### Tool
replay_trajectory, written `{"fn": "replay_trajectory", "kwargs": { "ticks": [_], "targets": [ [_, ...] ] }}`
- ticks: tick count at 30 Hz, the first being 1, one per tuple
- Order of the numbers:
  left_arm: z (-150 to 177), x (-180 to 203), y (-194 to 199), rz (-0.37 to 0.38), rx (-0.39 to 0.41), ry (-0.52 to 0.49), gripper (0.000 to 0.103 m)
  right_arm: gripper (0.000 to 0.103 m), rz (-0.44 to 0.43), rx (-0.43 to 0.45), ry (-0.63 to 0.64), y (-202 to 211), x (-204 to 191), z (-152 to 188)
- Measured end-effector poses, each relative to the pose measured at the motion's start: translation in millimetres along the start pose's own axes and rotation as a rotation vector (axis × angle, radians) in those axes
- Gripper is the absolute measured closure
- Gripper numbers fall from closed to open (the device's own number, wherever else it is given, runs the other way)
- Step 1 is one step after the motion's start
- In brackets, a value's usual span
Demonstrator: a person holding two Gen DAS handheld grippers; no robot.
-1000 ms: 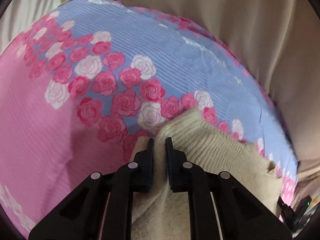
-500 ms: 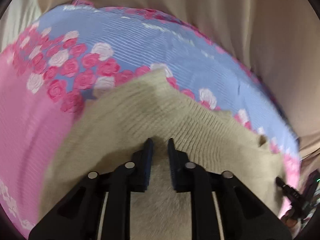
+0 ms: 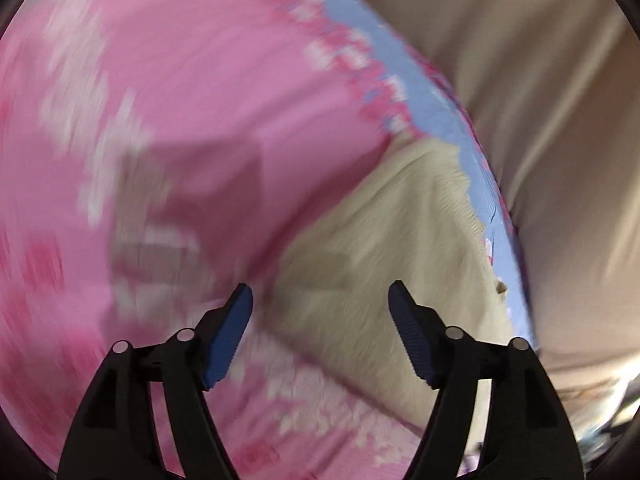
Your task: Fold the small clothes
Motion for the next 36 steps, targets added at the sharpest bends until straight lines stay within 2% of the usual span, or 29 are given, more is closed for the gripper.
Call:
{"fn": "replay_trajectory", "kwargs": {
  "ticks": [2, 3, 5, 6, 7, 8, 9, 10, 12, 15, 19, 23, 24, 26, 28, 29, 31, 32, 33, 34, 36],
  "targets": [
    [11, -9, -8, 0.050, -0.008, 0.090, 0.032, 0.031, -0.065, 0.005, -0.039, -10, -8, 1],
    [11, -5, -7, 0.054, 0.031, 0.086, 0.028, 0.019, -0.090, 0.034, -0.053, -13, -14, -1],
    [12, 5, -14, 0.099, 0.025, 0.095, 0.029, 0.018, -0.096, 0.049, -0.066, -20, -23, -7],
    [11, 8, -21, 0.100, 0.017, 0.114, 0.037, 0.027, -0.092, 0.059, -0.071, -22, -27, -11],
    [9, 11, -26, 0.093, 0.014, 0.120, 0.041, 0.070, -0.095, 0.043, -0.066, -26, -30, -15],
    [6, 16, -32, 0.079, 0.006, 0.103, 0.057, 0.074, -0.113, 0.015, -0.073, -30, -31, -18],
    [2, 19, -35, 0.068, -0.011, 0.092, 0.078, 0.075, -0.108, 0.034, -0.086, -25, -32, -22],
    [1, 22, -36, 0.065, -0.023, 0.091, 0.079, 0.078, -0.107, 0.064, -0.075, -17, -35, -26],
    [-1, 30, -24, 0.084, -0.009, 0.090, 0.083, 0.080, -0.111, 0.114, -0.044, 8, -42, -31],
    [5, 47, 6, 0.120, -0.007, 0.006, 0.086, 0.082, -0.107, 0.159, 0.002, 42, -42, -31],
    [33, 37, 31, 0.147, -0.079, 0.025, 0.091, 0.082, -0.061, 0.165, 0.007, 76, -13, -15],
    [81, 3, 45, 0.082, -0.154, 0.029, 0.093, 0.082, 0.029, 0.103, 0.001, 93, 42, 29],
    [93, -10, 49, 0.048, -0.168, 0.022, 0.097, 0.082, 0.042, 0.088, -0.005, 99, 61, 40],
    [110, -30, 56, -0.027, -0.179, -0.010, 0.100, 0.081, 0.069, 0.054, -0.013, 93, 80, 60],
    [117, -39, 58, -0.038, -0.187, -0.013, 0.100, 0.076, 0.074, 0.022, -0.008, 82, 92, 71],
    [117, -39, 59, -0.033, -0.182, -0.012, 0.100, 0.075, 0.079, 0.013, -0.012, 75, 94, 71],
    [108, -27, 61, -0.003, -0.148, -0.034, 0.089, 0.071, 0.059, 0.010, -0.038, 67, 95, 66],
    [104, -18, 60, 0.017, -0.136, -0.057, 0.066, 0.070, 0.046, 0.011, -0.047, 65, 93, 62],
    [101, -8, 57, 0.027, -0.120, -0.086, 0.032, 0.068, 0.040, 0.011, -0.050, 65, 93, 62],
    [98, -2, 53, 0.028, -0.102, -0.104, 0.021, 0.067, 0.038, 0.013, -0.052, 64, 93, 60],
    [92, 4, 36, 0.004, -0.084, -0.120, 0.017, 0.065, 0.033, 0.003, -0.058, 60, 93, 59]
  ]
}}
Point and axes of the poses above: each gripper's, at about its wrist camera, not at the fingertips, and y roughly against the way its jaws point, x to its right, z to its underside, the point moved 5 cm from there along -y, roughly the way its jaws point, and after that the axes turned 11 degrees about z, right-handed, at the moved point
